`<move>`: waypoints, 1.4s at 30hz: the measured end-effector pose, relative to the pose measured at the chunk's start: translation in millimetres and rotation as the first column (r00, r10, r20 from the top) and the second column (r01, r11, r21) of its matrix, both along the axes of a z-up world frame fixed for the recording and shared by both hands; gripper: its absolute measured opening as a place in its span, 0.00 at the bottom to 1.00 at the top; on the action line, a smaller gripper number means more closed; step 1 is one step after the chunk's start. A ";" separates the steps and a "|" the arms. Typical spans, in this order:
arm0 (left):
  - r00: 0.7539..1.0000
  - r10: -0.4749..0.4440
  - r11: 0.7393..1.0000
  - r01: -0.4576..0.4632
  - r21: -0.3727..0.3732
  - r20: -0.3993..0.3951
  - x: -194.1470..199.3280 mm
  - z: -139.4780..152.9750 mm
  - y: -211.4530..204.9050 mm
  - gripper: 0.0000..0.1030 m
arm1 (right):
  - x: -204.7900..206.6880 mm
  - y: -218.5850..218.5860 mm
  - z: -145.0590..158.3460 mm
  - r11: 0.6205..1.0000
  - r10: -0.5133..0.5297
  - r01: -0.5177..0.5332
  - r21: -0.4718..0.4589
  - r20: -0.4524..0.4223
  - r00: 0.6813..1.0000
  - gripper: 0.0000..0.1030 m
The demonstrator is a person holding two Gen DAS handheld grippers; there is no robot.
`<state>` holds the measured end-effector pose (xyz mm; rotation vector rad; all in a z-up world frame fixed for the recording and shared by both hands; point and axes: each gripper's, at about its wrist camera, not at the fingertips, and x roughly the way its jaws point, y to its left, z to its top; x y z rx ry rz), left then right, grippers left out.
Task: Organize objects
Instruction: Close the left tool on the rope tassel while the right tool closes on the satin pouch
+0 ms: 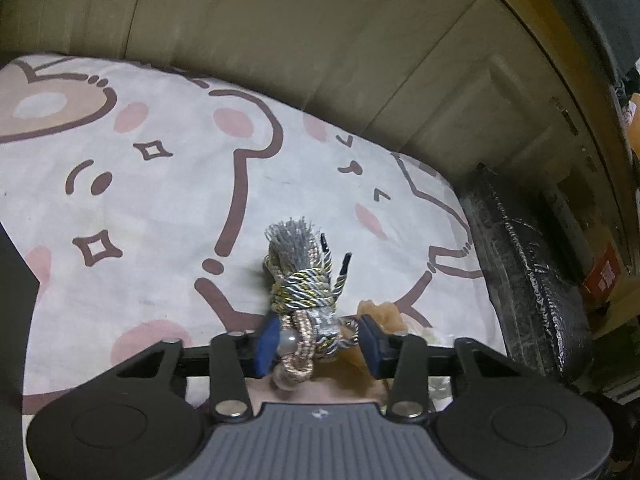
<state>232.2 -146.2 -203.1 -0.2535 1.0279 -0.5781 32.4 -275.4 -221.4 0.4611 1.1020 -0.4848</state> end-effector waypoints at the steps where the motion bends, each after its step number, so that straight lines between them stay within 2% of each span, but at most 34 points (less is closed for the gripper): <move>1: 1.000 -0.001 1.000 0.001 0.006 -0.006 0.8 -1.2 0.1 0.28 | 0.5 0.4 -1.0 1.000 0.003 -0.003 0.003 -0.004 1.000 1.00; 2: 1.000 0.000 1.000 0.001 0.011 -0.012 1.3 -2.3 0.2 0.23 | 0.7 0.5 -1.8 1.000 0.005 -0.005 0.005 -0.009 1.000 1.00; 4: 1.000 0.004 1.000 -0.004 -0.001 -0.024 2.0 -3.3 3.5 0.21 | 1.4 0.8 -2.9 1.000 0.007 -0.007 0.005 -0.016 1.000 1.00; 6: 1.000 0.008 1.000 -0.008 -0.011 -0.023 2.5 -0.7 6.3 0.09 | 1.5 1.2 -3.6 1.000 0.008 -0.008 0.007 -0.023 1.000 1.00; 8: 1.000 0.015 1.000 -0.015 -0.006 -0.023 1.9 2.6 8.0 0.05 | 1.6 1.6 -4.6 1.000 0.010 -0.010 0.010 -0.029 1.000 1.00; 17: 1.000 0.011 0.999 -0.010 0.054 -0.021 -4.4 13.9 22.9 0.05 | 2.9 2.7 -4.2 1.000 0.015 -0.015 0.004 -0.045 0.999 1.00; 29: 0.998 -0.012 0.974 0.027 0.226 -0.068 -17.2 34.0 70.7 0.05 | 13.4 12.9 -9.4 0.999 0.035 -0.034 0.013 -0.097 0.995 0.99; 30: 0.998 -0.019 0.971 0.035 0.238 -0.067 -18.7 35.7 73.1 0.06 | 15.4 14.8 -9.3 0.999 0.041 -0.040 0.011 -0.101 0.994 0.91; 33: 0.998 -0.026 0.965 0.038 0.259 -0.050 -22.1 40.0 76.7 0.12 | 20.7 20.0 -7.7 0.998 0.064 -0.066 -0.012 -0.133 0.989 0.76; 35: 0.999 -0.024 0.965 0.035 0.259 -0.043 -22.9 42.0 76.0 0.38 | 21.6 23.2 -6.5 0.995 0.089 -0.094 -0.022 -0.148 0.985 0.74; 36: 0.999 -0.029 0.964 0.038 0.265 -0.037 -23.2 42.0 74.5 0.41 | 20.6 24.1 -5.7 0.994 0.103 -0.106 -0.012 -0.146 0.984 0.74; 42: 0.997 -0.060 0.951 0.072 0.301 -0.048 -19.3 26.6 58.9 0.43 | 15.6 35.1 -2.1 0.978 0.200 -0.191 0.080 -0.127 0.971 0.73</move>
